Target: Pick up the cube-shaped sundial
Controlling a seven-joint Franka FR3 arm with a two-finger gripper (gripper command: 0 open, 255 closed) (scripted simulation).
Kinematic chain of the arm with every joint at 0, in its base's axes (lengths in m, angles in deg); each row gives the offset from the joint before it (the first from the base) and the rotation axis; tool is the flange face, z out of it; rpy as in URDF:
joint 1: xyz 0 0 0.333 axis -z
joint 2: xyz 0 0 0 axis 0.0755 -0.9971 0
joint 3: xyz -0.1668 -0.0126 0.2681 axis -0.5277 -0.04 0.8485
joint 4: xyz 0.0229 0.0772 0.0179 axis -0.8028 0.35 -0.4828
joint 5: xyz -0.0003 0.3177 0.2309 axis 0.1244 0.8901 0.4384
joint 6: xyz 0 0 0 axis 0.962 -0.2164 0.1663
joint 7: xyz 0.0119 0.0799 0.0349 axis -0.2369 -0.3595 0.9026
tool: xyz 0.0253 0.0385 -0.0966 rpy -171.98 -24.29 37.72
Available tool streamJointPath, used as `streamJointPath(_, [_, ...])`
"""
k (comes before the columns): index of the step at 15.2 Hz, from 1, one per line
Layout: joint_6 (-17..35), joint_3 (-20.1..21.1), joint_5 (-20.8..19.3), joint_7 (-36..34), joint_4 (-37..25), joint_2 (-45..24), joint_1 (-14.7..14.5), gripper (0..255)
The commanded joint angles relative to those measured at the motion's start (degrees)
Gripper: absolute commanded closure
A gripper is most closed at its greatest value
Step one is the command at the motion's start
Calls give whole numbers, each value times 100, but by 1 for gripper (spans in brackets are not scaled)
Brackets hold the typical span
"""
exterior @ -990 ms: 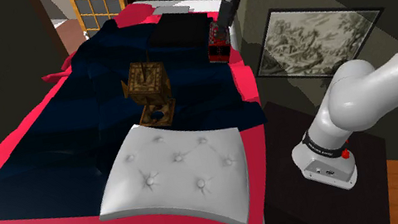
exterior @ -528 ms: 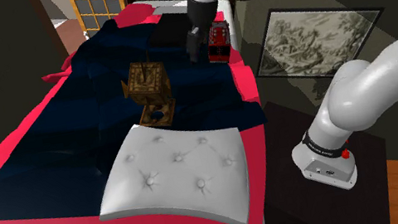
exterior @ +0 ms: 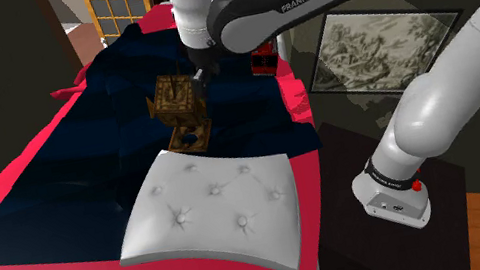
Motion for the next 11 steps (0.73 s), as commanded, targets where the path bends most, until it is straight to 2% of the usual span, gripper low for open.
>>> streamJointPath(1, [22, 174, -473, -366, -259, -521, 22, 0])
streamJointPath(4, [-83, 316, -1142, -855, -700, -1271, -56, 0])
streamJointPath(11, [332, 286, -1360, -1133, -413, -1494, -74, 0])
